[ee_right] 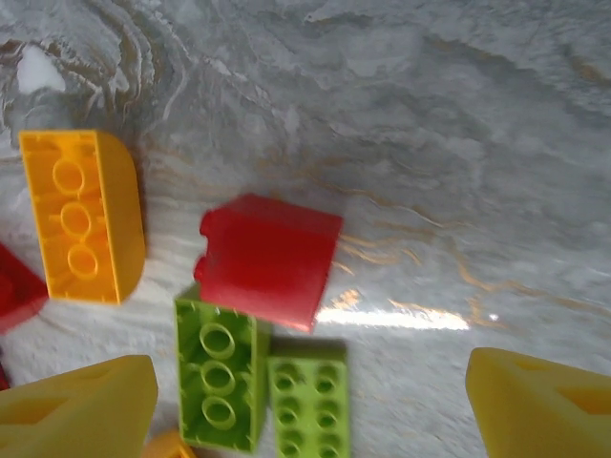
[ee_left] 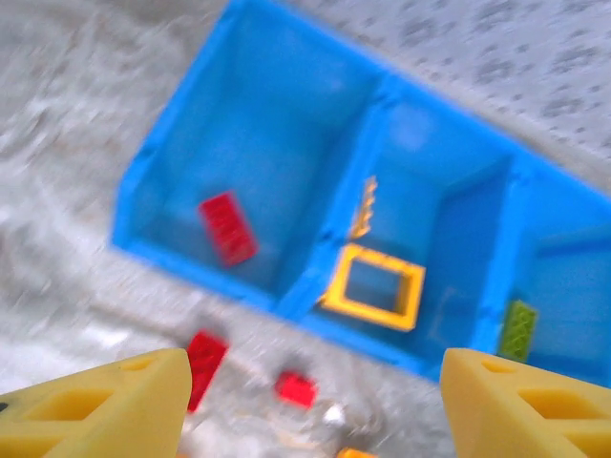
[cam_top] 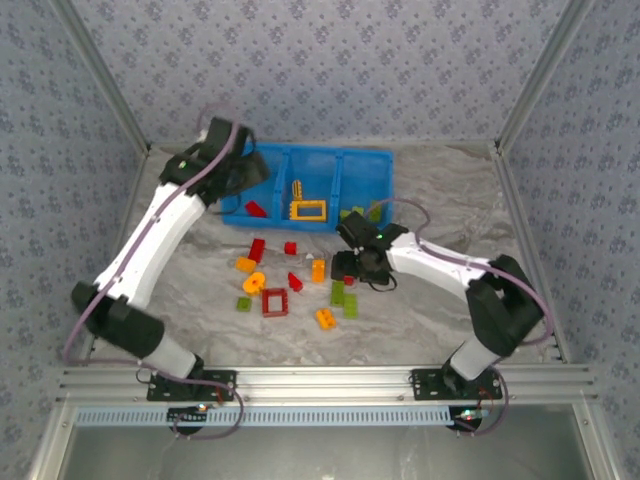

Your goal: Sort the legos into containers by color

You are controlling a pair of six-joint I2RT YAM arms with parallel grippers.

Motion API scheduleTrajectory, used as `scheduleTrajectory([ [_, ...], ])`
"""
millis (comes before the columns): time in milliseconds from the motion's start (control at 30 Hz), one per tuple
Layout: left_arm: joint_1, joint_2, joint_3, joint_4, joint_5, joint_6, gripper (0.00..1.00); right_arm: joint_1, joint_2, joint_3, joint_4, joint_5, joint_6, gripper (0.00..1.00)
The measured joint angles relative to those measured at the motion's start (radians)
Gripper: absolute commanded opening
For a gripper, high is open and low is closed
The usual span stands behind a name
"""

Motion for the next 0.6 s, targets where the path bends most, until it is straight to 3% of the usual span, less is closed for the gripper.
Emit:
scheduleTrajectory([
  [233, 0.154, -0.297, -0.524, -0.013, 0.135, -0.027, 0.71, 0.027, 0.129, 0.081, 0.008, 0.041, 0.136, 0.76],
  [367, 0.216, -0.452, -0.644, -0.018, 0.227, -0.030, 0.77, 0.021, 0.172, 0.098, 0.006, 0.048, 0.173, 0.71],
  [600, 0.242, -0.616, -0.727, -0.049, 0.348, -0.029, 0.80, 0.001, 0.224, 0.107, 0.036, 0.047, 0.179, 0.55],
])
